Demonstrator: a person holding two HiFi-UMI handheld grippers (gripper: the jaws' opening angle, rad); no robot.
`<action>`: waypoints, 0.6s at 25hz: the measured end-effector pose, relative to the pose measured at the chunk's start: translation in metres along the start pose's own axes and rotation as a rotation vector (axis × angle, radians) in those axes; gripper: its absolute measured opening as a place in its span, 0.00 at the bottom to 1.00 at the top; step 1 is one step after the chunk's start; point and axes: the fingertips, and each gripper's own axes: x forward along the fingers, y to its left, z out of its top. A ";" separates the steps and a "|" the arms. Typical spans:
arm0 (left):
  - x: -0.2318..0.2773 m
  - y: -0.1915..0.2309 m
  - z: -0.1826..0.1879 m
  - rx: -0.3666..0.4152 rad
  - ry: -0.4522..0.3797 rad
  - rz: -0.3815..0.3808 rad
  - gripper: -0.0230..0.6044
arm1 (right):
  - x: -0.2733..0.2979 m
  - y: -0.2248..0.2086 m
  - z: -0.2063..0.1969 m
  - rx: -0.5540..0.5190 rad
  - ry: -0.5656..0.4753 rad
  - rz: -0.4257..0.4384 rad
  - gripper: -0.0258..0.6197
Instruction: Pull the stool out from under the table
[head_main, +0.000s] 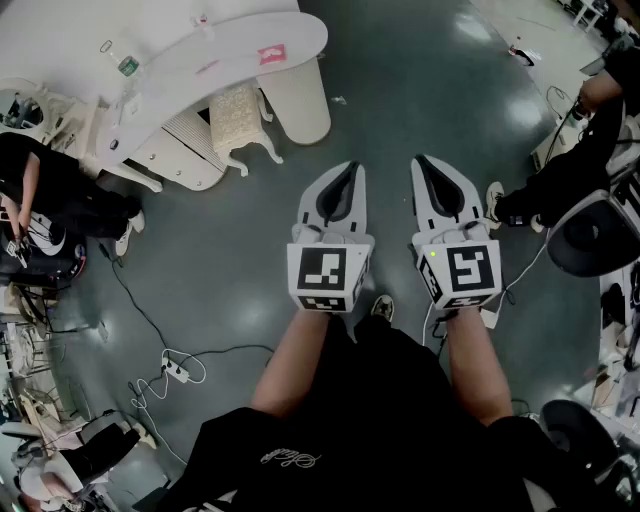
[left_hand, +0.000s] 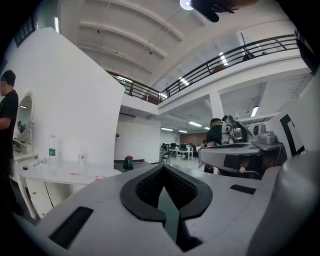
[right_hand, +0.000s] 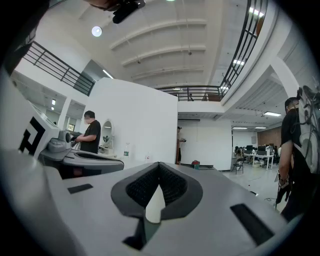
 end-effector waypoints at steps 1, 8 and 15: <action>0.001 0.001 -0.001 0.000 0.002 0.002 0.05 | 0.001 0.000 0.000 0.003 -0.003 -0.003 0.05; -0.004 0.016 -0.002 -0.008 0.003 0.022 0.05 | 0.011 0.010 0.001 0.012 -0.005 -0.001 0.05; -0.021 0.060 -0.004 -0.022 0.008 0.072 0.05 | 0.040 0.046 0.004 0.018 0.011 0.040 0.05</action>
